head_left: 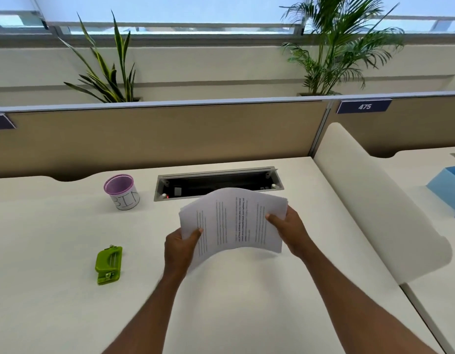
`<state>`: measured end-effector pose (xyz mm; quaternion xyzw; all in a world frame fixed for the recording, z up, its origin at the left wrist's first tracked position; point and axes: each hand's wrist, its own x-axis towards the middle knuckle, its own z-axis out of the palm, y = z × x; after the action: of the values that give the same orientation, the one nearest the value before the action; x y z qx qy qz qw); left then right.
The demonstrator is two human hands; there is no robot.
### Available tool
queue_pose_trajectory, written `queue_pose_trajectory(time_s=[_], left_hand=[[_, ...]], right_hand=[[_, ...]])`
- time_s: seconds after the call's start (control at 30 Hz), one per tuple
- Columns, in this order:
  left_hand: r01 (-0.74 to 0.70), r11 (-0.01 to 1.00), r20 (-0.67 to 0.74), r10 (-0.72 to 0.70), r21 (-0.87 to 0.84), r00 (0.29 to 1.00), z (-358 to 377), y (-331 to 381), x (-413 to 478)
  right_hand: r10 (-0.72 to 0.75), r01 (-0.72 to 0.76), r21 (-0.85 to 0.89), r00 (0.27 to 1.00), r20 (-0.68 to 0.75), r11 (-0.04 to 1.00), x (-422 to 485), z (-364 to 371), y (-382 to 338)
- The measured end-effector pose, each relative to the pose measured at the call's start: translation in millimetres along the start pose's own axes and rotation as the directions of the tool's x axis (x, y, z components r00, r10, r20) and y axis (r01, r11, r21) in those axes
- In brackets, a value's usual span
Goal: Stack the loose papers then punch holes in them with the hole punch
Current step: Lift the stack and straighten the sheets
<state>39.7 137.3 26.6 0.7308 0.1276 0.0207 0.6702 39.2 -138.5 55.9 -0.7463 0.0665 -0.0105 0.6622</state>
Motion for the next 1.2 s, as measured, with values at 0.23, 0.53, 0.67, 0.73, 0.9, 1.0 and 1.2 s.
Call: queue_pose_trajectory(time_s=[0.23,0.53,0.67,0.73,0.9,1.0,1.2], left_hand=[[-0.024,0.999,-0.052,0.023,-0.025,0.998,6,-9,4],[0.006,0.999,-0.028,-0.007,-0.048,1.0,-2,-6,11],[-0.123,0.992,-0.002,0.123,0.034,0.992,-11,22,31],[-0.191,0.973,0.022,0.19,0.129,0.982,-13,35,40],[-0.317,0.92,-0.038,0.334,0.23,0.942,-15,57,52],[-0.34,0.909,-0.027,0.357,0.24,0.934,-17,61,50],[-0.476,0.747,0.281,0.386,0.464,0.879,1,66,32]], right_hand=[[0.052,-0.045,0.065,0.993,-0.106,0.997,0,3,19],[0.025,-0.047,-0.171,0.991,-0.13,0.984,1,-12,23],[-0.073,0.05,-0.479,0.997,-0.029,0.876,19,-30,-13],[-0.113,0.107,-0.581,0.993,0.027,0.807,26,-34,-35],[-0.214,0.215,-0.702,0.973,0.091,0.679,35,-44,-79],[-0.216,0.255,-0.751,0.964,0.152,0.609,37,-47,-93],[-0.195,0.336,-0.8,0.942,0.275,0.498,34,-31,-115]])
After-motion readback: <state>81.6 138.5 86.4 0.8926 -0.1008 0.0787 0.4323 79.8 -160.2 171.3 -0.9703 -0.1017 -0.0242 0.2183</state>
